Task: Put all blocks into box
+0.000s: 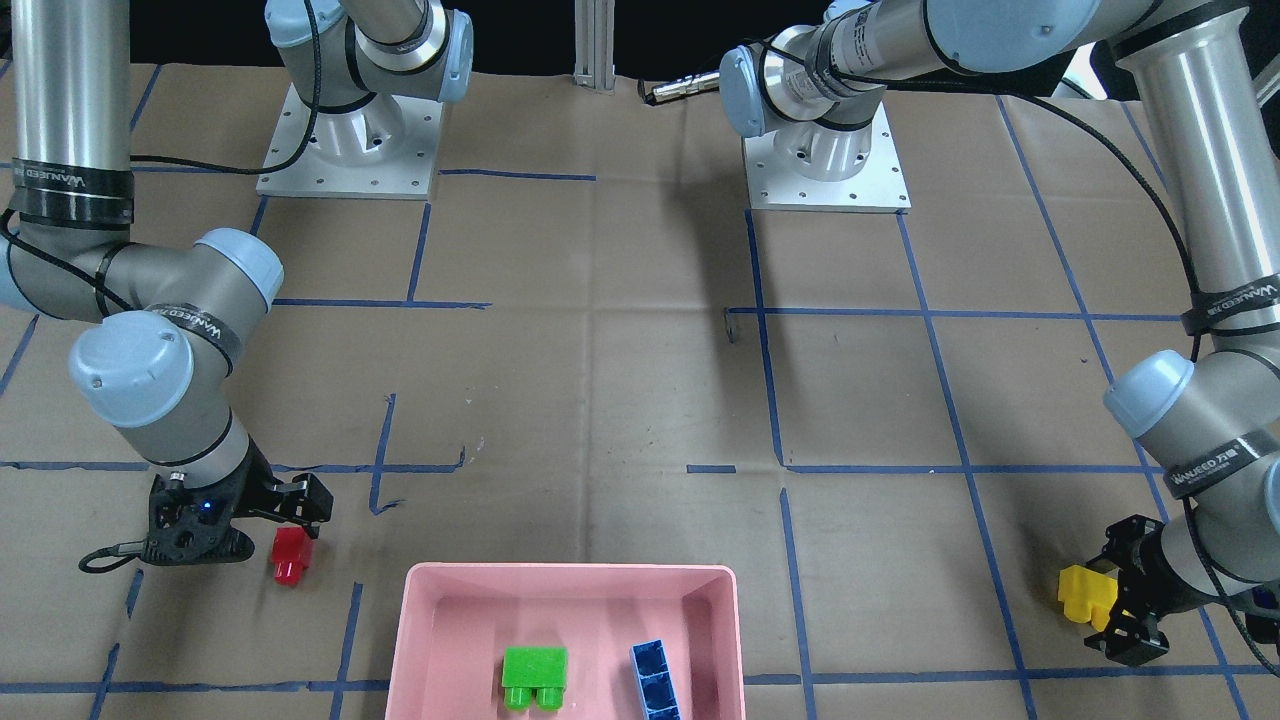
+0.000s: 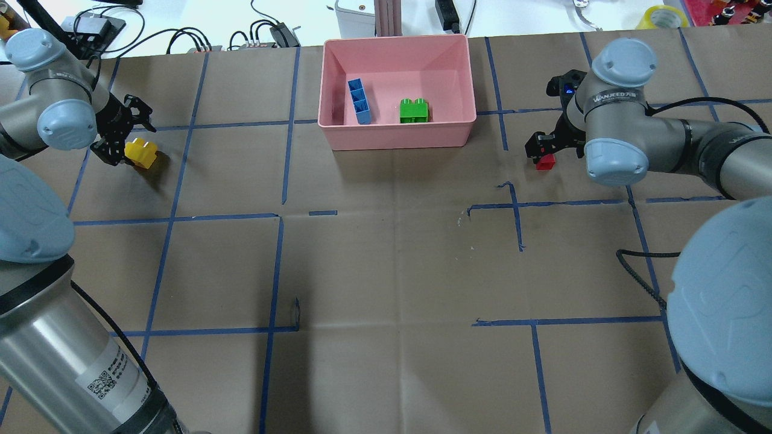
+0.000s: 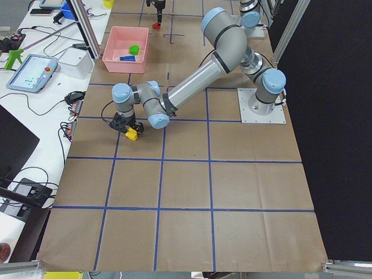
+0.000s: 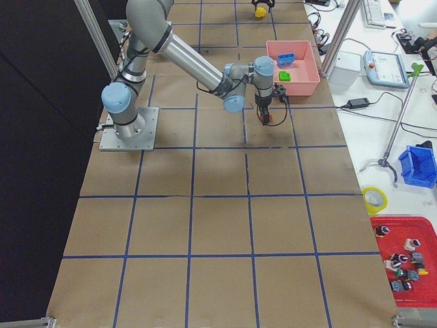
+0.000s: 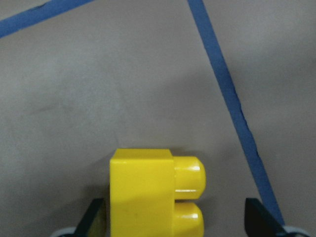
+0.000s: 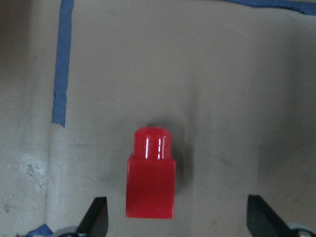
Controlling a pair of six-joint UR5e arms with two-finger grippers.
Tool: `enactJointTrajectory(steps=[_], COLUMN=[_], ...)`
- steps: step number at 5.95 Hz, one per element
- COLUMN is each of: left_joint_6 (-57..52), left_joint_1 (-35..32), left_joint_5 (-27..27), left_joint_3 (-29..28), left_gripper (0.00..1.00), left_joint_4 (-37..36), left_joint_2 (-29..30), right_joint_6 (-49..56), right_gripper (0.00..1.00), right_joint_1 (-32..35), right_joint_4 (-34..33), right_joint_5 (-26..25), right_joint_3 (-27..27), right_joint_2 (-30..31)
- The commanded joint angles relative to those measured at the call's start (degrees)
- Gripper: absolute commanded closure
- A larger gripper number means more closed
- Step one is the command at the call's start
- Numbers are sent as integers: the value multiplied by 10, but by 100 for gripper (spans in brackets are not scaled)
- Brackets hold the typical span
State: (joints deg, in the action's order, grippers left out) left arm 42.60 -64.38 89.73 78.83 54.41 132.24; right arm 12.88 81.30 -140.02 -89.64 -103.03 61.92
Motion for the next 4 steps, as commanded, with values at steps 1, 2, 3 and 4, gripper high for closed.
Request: enactJointTrajectory(steps=[1, 2, 3, 4], left_joint_6=[-2, -1, -1, -1], left_joint_1=[2, 2, 3, 3], left_joint_5=[-2, -23, -29, -29], left_joint_3=[1, 3, 6, 7], left_gripper=[18, 35, 46, 53], left_joint_4=[0, 0, 0, 0], left_joint_2=[0, 0, 0, -1], right_joint_6=[-12, -18, -18, -17], right_gripper=[2, 2, 10, 29], right_joint_1=[14, 19, 23, 23], right_joint_4=[-11, -13, -13, -11], right_joint_5=[0, 0, -1, -1], right_joint_3=[2, 15, 15, 11], right_joint_2=[-12, -20, -24, -23])
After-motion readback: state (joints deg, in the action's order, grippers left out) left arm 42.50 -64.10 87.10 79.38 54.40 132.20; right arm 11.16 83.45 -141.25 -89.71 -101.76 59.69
